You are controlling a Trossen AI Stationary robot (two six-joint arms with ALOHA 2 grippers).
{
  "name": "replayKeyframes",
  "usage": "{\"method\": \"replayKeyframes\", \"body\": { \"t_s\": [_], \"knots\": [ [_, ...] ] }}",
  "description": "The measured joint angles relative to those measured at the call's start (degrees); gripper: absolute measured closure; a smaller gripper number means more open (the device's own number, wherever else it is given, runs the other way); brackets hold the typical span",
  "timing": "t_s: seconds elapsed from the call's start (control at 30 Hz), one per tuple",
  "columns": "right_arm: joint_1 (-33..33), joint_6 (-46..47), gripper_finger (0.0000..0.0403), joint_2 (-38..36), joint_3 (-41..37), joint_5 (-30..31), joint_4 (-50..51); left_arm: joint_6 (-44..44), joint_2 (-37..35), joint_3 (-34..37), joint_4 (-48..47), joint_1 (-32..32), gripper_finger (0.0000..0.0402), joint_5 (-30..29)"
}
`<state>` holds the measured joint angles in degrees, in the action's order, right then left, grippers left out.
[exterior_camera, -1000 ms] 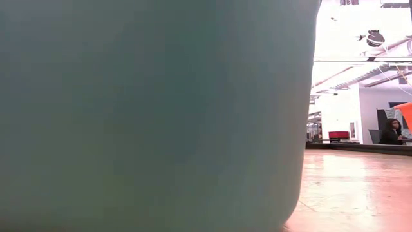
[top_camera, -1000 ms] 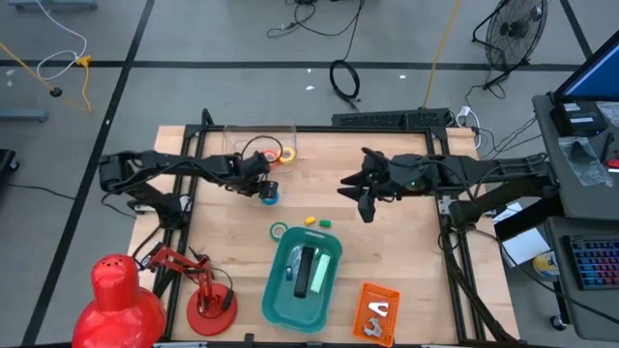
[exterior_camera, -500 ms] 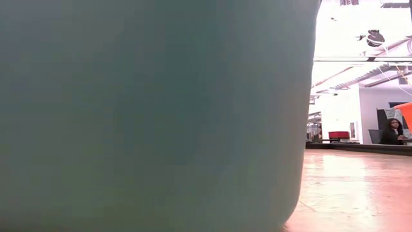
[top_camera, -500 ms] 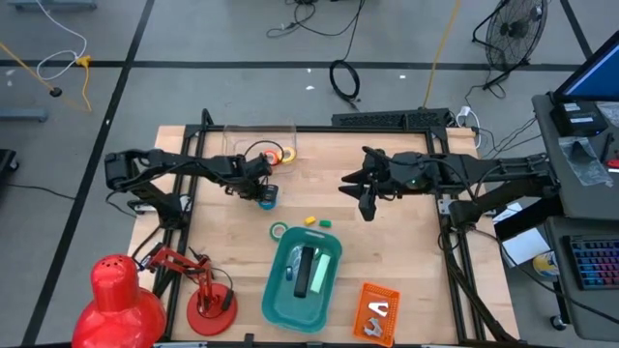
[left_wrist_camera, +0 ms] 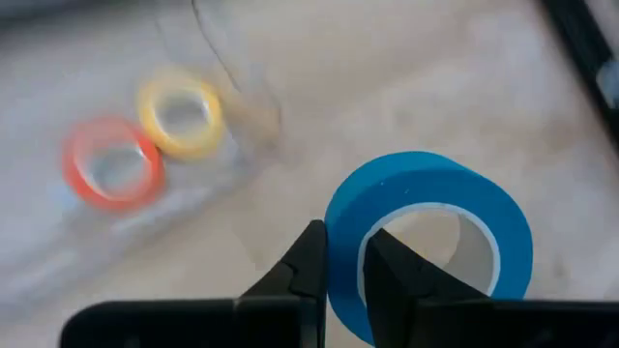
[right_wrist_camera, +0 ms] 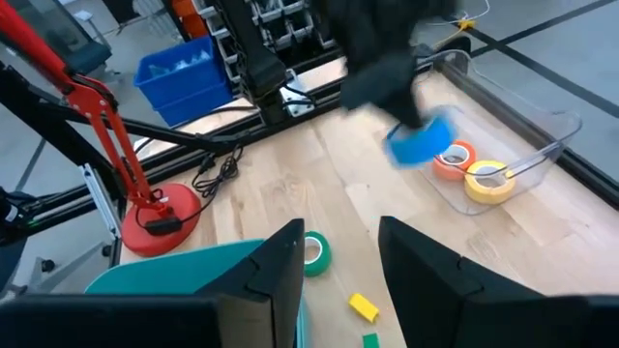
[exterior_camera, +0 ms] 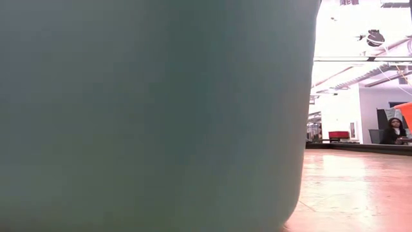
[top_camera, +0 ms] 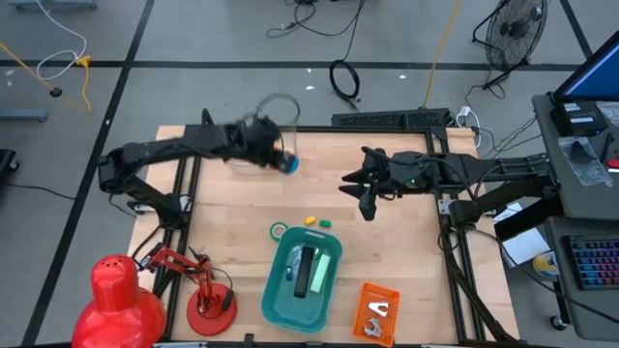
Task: Pick and place Stapler, Stapler remover, tape
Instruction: Put the blue tape into the transparent bin
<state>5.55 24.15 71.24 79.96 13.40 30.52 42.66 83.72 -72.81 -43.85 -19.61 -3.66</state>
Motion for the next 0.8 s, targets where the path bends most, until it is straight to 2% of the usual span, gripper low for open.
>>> {"method": "replayKeyframes", "body": {
  "t_s": [0.1,0.17,0.37,0.6,0.8],
  "knots": [
    [-0.01,-0.01,0.0275,0.0,0.0,0.01,-0.19,-3.49,0.88,-6.55,-6.51,-4.76,0.0362,-2.49],
    [-0.01,-0.01,0.0275,0.0,0.0,0.01,-0.33,-4.73,1.65,-8.96,-8.95,-8.93,0.0362,-2.08],
    [0.02,0.28,0.0275,0.0,0.0,-0.01,-0.33,-7.37,6.66,-9.55,-16.91,-19.57,0.0362,1.38],
    [0.05,0.95,0.0275,0.0,0.0,-0.13,-0.33,-11.53,15.22,-9.53,-17.62,-24.49,0.0362,2.45],
    [1.26,1.96,0.0275,0.0,0.0,-0.16,-0.31,-12.99,20.46,-9.53,-17.15,-25.55,0.0362,-1.23]
  ]
}}
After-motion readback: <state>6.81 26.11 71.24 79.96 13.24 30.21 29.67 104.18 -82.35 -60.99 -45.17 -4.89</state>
